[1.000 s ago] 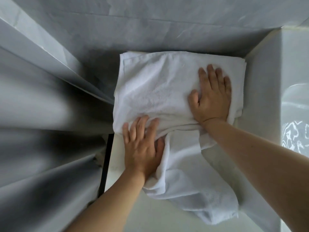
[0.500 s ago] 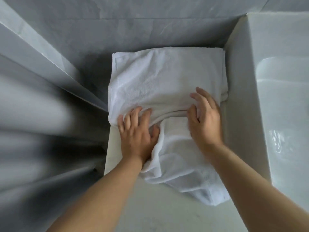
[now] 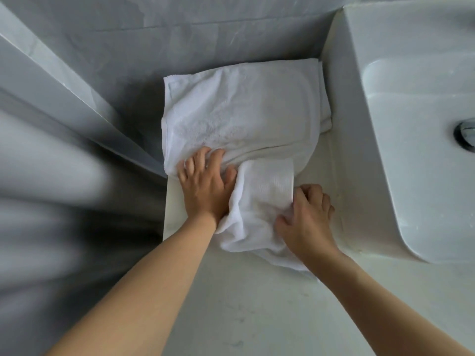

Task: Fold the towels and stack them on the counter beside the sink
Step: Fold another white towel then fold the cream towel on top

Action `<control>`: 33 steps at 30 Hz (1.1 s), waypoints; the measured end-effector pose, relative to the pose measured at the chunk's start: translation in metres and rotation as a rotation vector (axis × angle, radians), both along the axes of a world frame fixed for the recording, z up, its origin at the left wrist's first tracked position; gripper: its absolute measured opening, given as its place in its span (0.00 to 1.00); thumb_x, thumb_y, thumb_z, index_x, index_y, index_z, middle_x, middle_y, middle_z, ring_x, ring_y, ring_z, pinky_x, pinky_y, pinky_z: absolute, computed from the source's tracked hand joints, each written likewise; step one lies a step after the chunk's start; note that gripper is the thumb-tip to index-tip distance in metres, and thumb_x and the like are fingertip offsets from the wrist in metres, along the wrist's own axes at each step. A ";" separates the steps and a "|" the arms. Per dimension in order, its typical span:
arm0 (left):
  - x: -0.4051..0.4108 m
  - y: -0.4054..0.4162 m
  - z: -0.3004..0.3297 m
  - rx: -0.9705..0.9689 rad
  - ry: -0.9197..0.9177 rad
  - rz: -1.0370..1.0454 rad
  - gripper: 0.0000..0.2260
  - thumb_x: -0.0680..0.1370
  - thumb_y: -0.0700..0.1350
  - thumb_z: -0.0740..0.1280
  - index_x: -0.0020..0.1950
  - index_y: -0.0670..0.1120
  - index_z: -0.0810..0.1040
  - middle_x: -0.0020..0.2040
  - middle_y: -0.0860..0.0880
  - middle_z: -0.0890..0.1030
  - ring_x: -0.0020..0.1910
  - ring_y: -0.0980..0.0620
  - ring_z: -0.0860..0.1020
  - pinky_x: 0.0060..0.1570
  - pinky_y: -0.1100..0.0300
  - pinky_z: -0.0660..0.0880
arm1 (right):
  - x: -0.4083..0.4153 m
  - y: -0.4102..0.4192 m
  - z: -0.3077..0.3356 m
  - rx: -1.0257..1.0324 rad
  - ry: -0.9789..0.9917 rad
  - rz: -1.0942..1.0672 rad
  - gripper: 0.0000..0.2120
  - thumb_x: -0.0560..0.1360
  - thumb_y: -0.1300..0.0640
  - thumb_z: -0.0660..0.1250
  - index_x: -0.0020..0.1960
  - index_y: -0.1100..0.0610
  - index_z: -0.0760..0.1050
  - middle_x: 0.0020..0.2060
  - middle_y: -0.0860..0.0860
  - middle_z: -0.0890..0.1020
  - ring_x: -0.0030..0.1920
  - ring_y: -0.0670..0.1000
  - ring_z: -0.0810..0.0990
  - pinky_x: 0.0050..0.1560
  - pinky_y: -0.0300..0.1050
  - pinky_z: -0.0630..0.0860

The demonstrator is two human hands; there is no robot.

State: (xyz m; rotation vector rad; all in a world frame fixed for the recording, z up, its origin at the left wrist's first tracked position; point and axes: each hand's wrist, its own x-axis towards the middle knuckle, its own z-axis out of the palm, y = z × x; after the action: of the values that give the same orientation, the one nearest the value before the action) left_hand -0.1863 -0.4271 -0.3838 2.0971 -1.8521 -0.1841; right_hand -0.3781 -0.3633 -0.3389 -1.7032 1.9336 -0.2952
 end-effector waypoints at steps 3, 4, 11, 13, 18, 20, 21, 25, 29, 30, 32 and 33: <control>0.001 -0.002 0.001 -0.008 0.034 0.003 0.22 0.79 0.58 0.52 0.63 0.50 0.78 0.66 0.46 0.75 0.67 0.42 0.70 0.70 0.40 0.61 | 0.000 0.022 0.014 -0.418 0.033 0.180 0.13 0.65 0.65 0.61 0.47 0.57 0.76 0.48 0.53 0.72 0.46 0.56 0.65 0.49 0.52 0.68; 0.002 -0.004 0.003 0.005 0.065 -0.017 0.21 0.79 0.57 0.54 0.62 0.49 0.79 0.66 0.46 0.76 0.67 0.42 0.70 0.69 0.41 0.61 | 0.000 0.033 0.025 -0.548 0.049 0.279 0.11 0.63 0.65 0.59 0.43 0.56 0.73 0.45 0.53 0.73 0.44 0.57 0.66 0.45 0.51 0.67; 0.025 0.068 0.051 -0.261 0.613 0.178 0.12 0.75 0.41 0.61 0.56 0.43 0.80 0.53 0.62 0.72 0.57 0.55 0.71 0.65 0.45 0.70 | -0.002 0.129 0.046 -0.525 0.098 0.841 0.16 0.60 0.63 0.58 0.43 0.55 0.78 0.46 0.54 0.80 0.52 0.58 0.77 0.58 0.50 0.69; 0.025 0.120 0.060 -0.152 0.675 0.316 0.11 0.75 0.43 0.62 0.56 0.47 0.77 0.53 0.57 0.72 0.57 0.49 0.74 0.62 0.49 0.71 | -0.003 0.159 0.027 -0.277 0.238 0.912 0.22 0.60 0.59 0.65 0.54 0.54 0.77 0.56 0.53 0.78 0.59 0.58 0.77 0.64 0.52 0.67; 0.008 0.196 0.070 0.484 0.763 0.468 0.17 0.75 0.54 0.69 0.56 0.46 0.71 0.46 0.54 0.76 0.43 0.53 0.76 0.45 0.54 0.71 | -0.004 0.179 0.016 -0.114 0.227 0.760 0.31 0.62 0.44 0.68 0.64 0.51 0.76 0.65 0.53 0.75 0.66 0.59 0.73 0.69 0.56 0.61; 0.005 0.207 0.067 0.573 0.653 0.394 0.15 0.73 0.55 0.68 0.53 0.47 0.74 0.47 0.51 0.79 0.44 0.50 0.79 0.46 0.53 0.77 | -0.006 0.165 0.023 -0.239 0.110 0.527 0.24 0.66 0.48 0.63 0.61 0.53 0.77 0.63 0.54 0.76 0.64 0.59 0.73 0.67 0.54 0.62; 0.004 0.209 0.067 0.609 0.622 0.366 0.15 0.73 0.56 0.67 0.52 0.48 0.76 0.47 0.51 0.81 0.45 0.49 0.80 0.47 0.52 0.78 | -0.009 0.157 0.029 -0.248 0.098 0.377 0.23 0.67 0.49 0.61 0.60 0.53 0.77 0.62 0.54 0.76 0.64 0.58 0.73 0.66 0.53 0.63; 0.005 0.220 0.074 0.640 0.863 0.362 0.13 0.70 0.54 0.68 0.47 0.47 0.82 0.43 0.48 0.86 0.45 0.44 0.84 0.50 0.48 0.81 | -0.010 0.122 0.049 0.273 -0.108 -0.078 0.24 0.79 0.42 0.52 0.51 0.59 0.79 0.52 0.57 0.80 0.56 0.60 0.76 0.55 0.50 0.71; 0.010 0.217 0.096 0.460 1.238 0.479 0.04 0.77 0.43 0.69 0.50 0.45 0.83 0.47 0.45 0.87 0.50 0.43 0.84 0.50 0.50 0.78 | -0.010 0.097 0.064 0.470 -0.196 -0.028 0.22 0.83 0.48 0.53 0.57 0.65 0.77 0.55 0.64 0.79 0.56 0.64 0.77 0.56 0.52 0.73; 0.013 0.212 0.101 0.419 1.268 0.490 0.05 0.77 0.42 0.69 0.51 0.44 0.83 0.49 0.43 0.86 0.51 0.43 0.84 0.53 0.48 0.78 | -0.012 0.095 0.066 0.504 -0.199 -0.011 0.21 0.83 0.50 0.54 0.59 0.65 0.76 0.57 0.64 0.79 0.58 0.64 0.76 0.58 0.53 0.73; 0.014 0.199 0.114 0.339 1.297 0.503 0.07 0.74 0.44 0.71 0.50 0.43 0.81 0.53 0.38 0.84 0.52 0.40 0.83 0.56 0.45 0.78 | -0.019 0.101 0.066 0.590 -0.282 0.003 0.21 0.83 0.49 0.55 0.63 0.63 0.76 0.60 0.59 0.79 0.61 0.60 0.75 0.63 0.51 0.70; 0.012 0.191 0.121 0.300 1.314 0.488 0.09 0.72 0.45 0.71 0.49 0.43 0.80 0.53 0.37 0.83 0.51 0.41 0.82 0.54 0.46 0.78 | -0.023 0.108 0.066 0.654 -0.421 -0.035 0.23 0.82 0.45 0.55 0.63 0.61 0.77 0.59 0.56 0.80 0.61 0.57 0.76 0.66 0.49 0.69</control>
State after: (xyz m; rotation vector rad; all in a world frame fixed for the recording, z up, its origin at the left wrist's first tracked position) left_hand -0.1743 -0.2358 -0.2626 1.7094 -0.5381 -1.3583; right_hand -0.4009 -0.2557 -0.2729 -1.0761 1.5182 -0.0163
